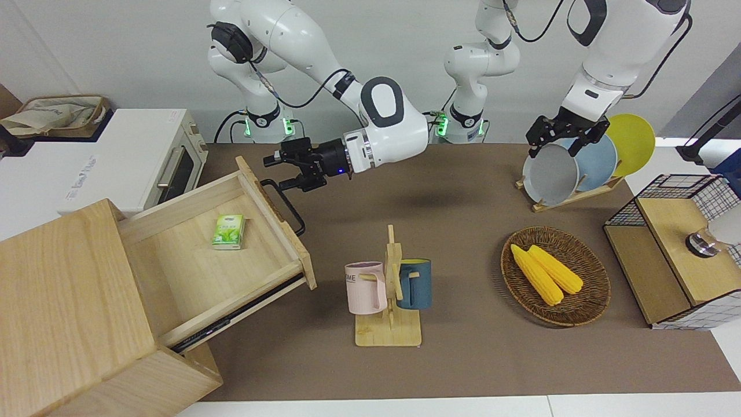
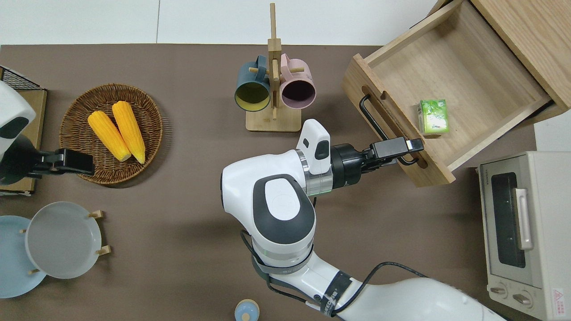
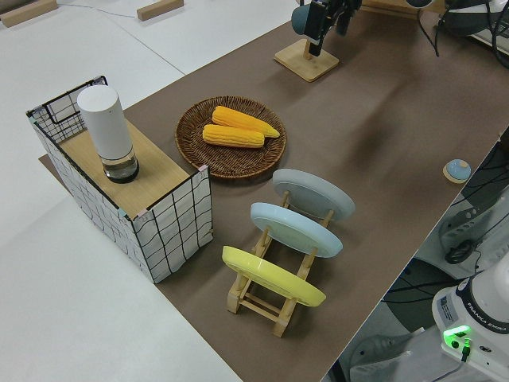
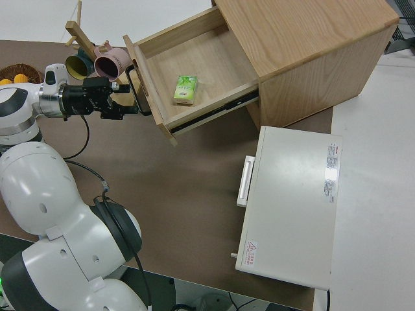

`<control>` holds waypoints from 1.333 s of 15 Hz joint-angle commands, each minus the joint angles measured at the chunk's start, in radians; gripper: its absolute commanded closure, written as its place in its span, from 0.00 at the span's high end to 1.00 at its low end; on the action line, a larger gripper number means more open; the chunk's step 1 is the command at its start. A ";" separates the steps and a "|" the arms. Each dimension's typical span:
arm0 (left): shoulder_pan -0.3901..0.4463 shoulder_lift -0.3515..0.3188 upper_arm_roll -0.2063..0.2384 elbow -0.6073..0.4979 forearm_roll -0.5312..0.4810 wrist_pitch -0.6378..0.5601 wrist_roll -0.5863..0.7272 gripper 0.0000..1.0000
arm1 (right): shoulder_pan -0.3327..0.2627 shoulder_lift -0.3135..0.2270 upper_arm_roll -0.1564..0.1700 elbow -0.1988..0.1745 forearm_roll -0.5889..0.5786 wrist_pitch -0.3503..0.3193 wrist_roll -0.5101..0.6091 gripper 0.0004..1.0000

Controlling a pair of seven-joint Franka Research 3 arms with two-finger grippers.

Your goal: Slide drawer open with right arm

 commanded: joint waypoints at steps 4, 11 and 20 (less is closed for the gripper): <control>-0.006 -0.010 0.005 -0.005 0.011 -0.013 0.006 1.00 | -0.018 -0.051 0.005 0.013 0.067 0.048 -0.032 0.98; -0.005 -0.010 0.005 -0.005 0.011 -0.011 0.007 1.00 | -0.079 -0.163 -0.007 0.097 0.341 0.184 -0.094 0.98; -0.005 -0.010 0.005 -0.005 0.011 -0.013 0.007 1.00 | -0.219 -0.381 -0.194 0.123 0.864 0.365 -0.225 0.98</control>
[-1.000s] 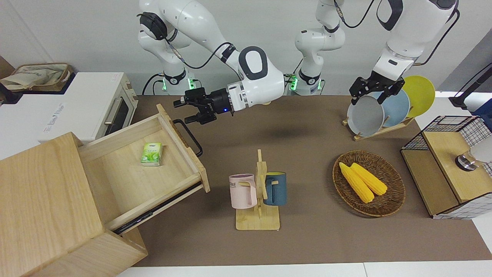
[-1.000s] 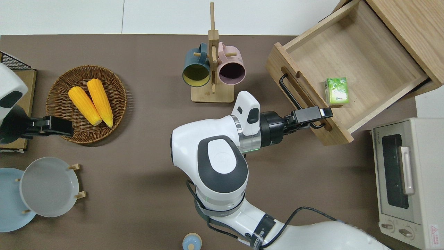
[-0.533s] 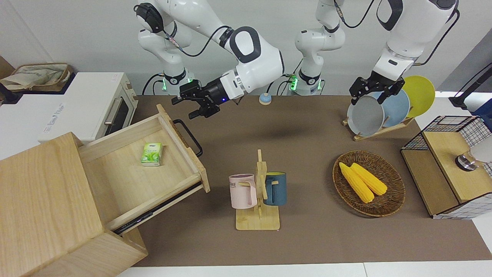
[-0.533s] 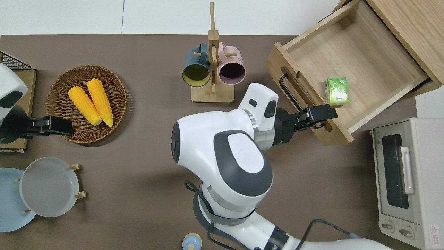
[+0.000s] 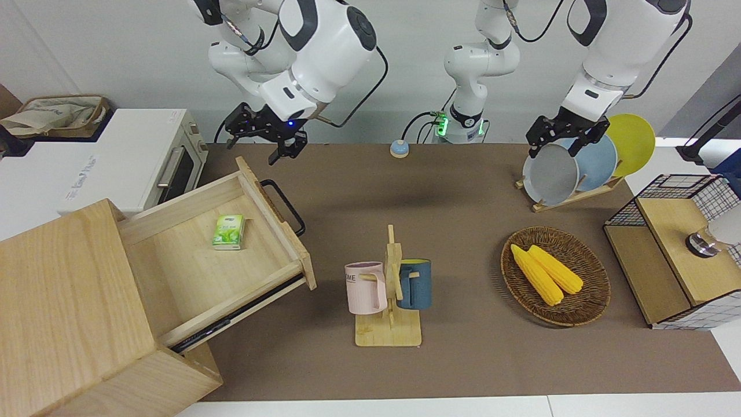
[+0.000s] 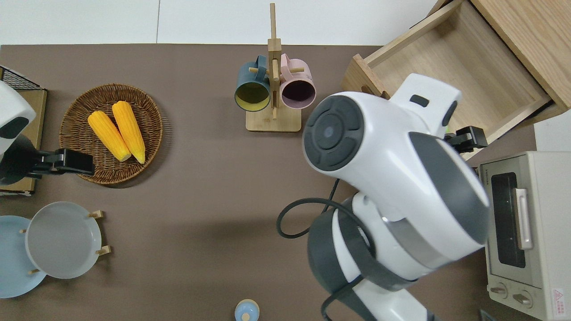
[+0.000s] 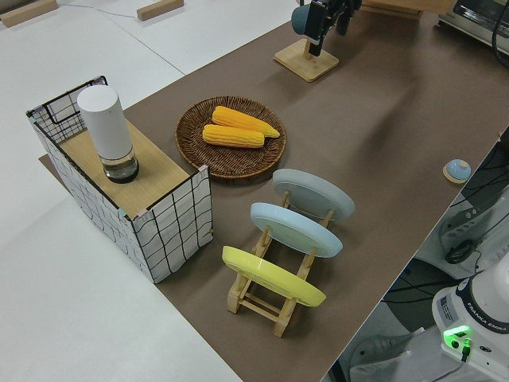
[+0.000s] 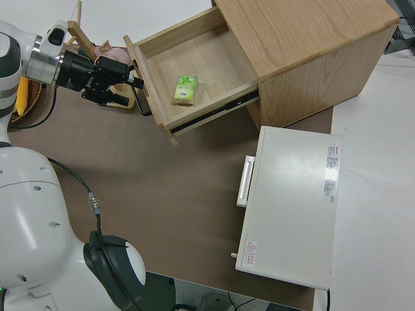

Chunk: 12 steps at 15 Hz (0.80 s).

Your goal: Slide drawer open with right arm

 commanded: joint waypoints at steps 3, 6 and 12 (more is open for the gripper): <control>-0.005 -0.010 0.005 -0.005 0.011 -0.011 0.007 1.00 | -0.065 -0.164 -0.188 -0.031 0.339 0.105 -0.148 0.98; -0.005 -0.011 0.005 -0.005 0.011 -0.011 0.007 1.00 | -0.105 -0.222 -0.241 -0.054 0.456 0.110 -0.182 0.98; -0.005 -0.010 0.005 -0.005 0.011 -0.011 0.007 1.00 | -0.222 -0.339 -0.258 -0.177 0.614 0.171 -0.190 0.98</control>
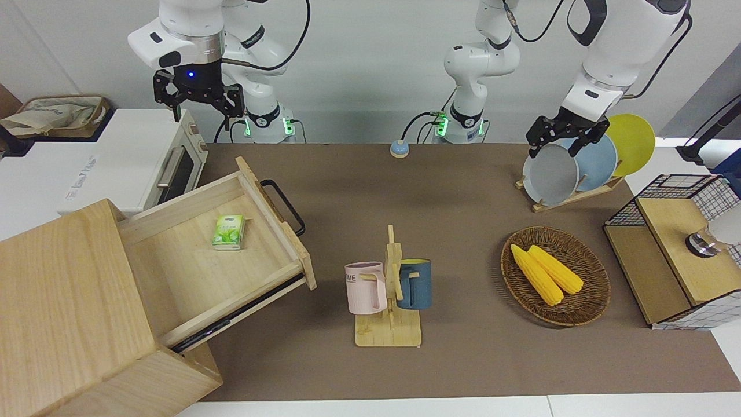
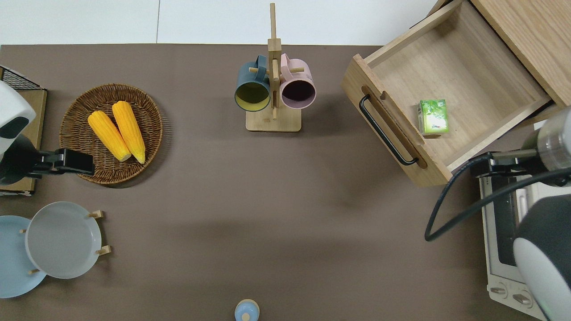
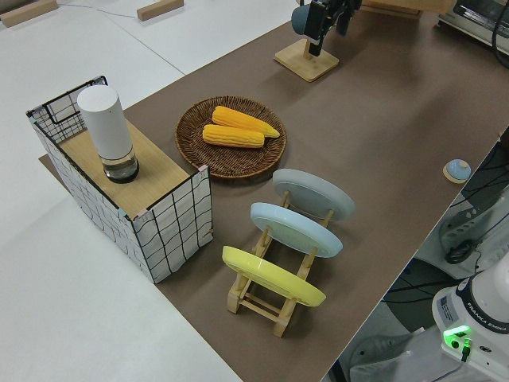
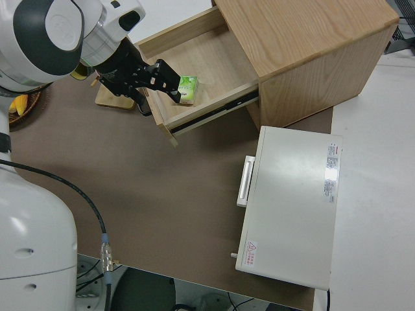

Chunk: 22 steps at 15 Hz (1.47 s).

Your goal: Slide drawer open with right arm

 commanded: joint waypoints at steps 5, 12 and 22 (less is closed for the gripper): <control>-0.005 -0.010 0.005 -0.005 0.011 -0.013 0.007 1.00 | -0.132 -0.127 0.004 -0.166 0.178 0.077 -0.022 0.98; -0.005 -0.011 0.005 -0.005 0.011 -0.011 0.007 1.00 | -0.212 -0.171 0.004 -0.232 0.316 0.123 -0.062 0.98; -0.006 -0.010 0.005 -0.005 0.011 -0.013 0.007 1.00 | -0.173 -0.174 -0.038 -0.275 0.353 0.200 -0.084 0.98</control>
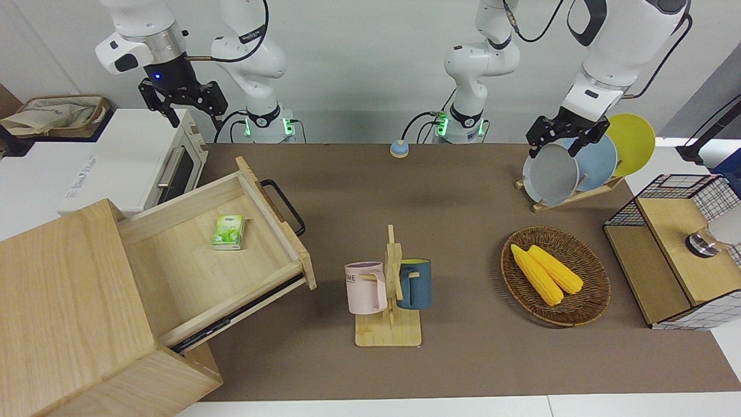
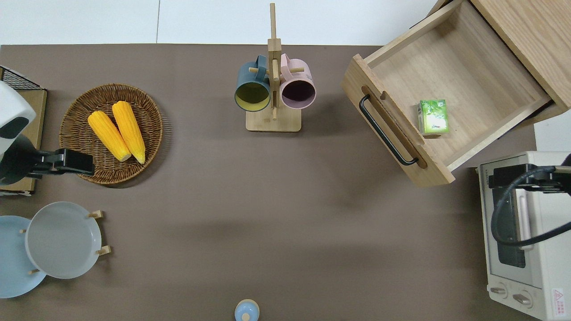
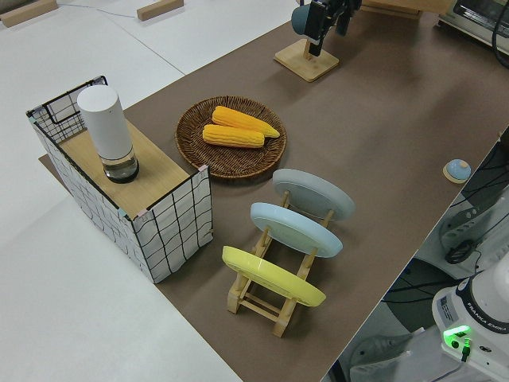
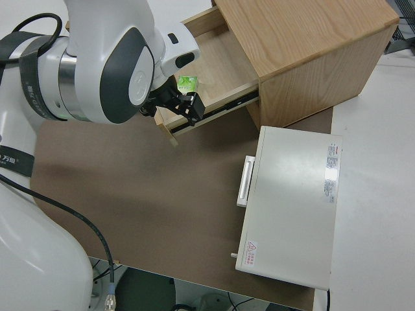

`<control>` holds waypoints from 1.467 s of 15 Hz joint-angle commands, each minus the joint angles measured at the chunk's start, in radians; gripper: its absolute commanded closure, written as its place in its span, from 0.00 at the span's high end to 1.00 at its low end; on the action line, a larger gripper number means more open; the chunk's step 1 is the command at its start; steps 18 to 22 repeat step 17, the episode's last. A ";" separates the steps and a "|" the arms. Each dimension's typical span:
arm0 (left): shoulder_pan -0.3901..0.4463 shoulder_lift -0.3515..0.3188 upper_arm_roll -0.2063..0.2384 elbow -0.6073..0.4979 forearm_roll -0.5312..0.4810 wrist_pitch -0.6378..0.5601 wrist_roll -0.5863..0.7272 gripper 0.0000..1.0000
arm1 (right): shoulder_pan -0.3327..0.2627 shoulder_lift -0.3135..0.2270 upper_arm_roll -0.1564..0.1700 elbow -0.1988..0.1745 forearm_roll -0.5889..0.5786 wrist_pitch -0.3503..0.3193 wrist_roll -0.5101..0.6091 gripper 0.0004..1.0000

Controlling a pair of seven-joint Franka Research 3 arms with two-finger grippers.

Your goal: Slide drawer open with right arm

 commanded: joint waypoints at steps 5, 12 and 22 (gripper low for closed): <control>-0.005 -0.010 0.003 -0.005 0.011 -0.011 0.007 1.00 | 0.117 0.000 -0.099 -0.026 0.023 0.042 -0.006 0.98; -0.005 -0.010 0.005 -0.005 0.011 -0.013 0.007 1.00 | 0.119 0.011 -0.099 -0.007 0.009 0.042 -0.019 0.98; -0.005 -0.010 0.005 -0.005 0.011 -0.011 0.007 1.00 | 0.119 0.014 -0.099 -0.007 0.009 0.042 -0.019 0.98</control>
